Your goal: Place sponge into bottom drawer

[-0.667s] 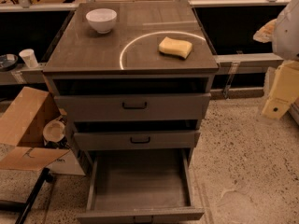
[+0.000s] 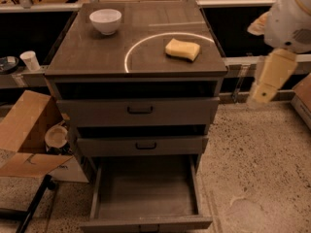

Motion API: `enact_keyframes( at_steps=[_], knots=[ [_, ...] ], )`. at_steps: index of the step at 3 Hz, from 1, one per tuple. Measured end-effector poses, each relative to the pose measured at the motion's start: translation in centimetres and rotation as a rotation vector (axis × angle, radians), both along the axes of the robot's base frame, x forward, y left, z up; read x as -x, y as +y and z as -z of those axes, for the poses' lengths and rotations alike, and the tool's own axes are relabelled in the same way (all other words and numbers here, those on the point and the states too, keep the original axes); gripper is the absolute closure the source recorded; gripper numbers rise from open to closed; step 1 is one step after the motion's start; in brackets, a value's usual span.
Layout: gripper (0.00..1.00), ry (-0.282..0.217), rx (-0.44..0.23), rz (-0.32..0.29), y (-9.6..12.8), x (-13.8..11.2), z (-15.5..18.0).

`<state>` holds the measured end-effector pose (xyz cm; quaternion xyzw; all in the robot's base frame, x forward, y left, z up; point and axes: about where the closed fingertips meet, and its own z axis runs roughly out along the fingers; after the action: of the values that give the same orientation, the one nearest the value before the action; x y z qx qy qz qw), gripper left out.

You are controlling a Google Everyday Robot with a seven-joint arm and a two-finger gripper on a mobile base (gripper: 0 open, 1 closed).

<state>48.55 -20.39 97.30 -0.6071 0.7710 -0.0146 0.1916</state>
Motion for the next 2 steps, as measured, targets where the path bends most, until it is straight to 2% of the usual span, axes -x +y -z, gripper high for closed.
enact_keyframes(
  at_steps=[1,2],
  knots=[
    [0.00,-0.028,-0.146,-0.032,2.7,-7.4,1.1],
    [0.00,-0.029,-0.291,-0.054,6.0,-13.6,3.3]
  ],
)
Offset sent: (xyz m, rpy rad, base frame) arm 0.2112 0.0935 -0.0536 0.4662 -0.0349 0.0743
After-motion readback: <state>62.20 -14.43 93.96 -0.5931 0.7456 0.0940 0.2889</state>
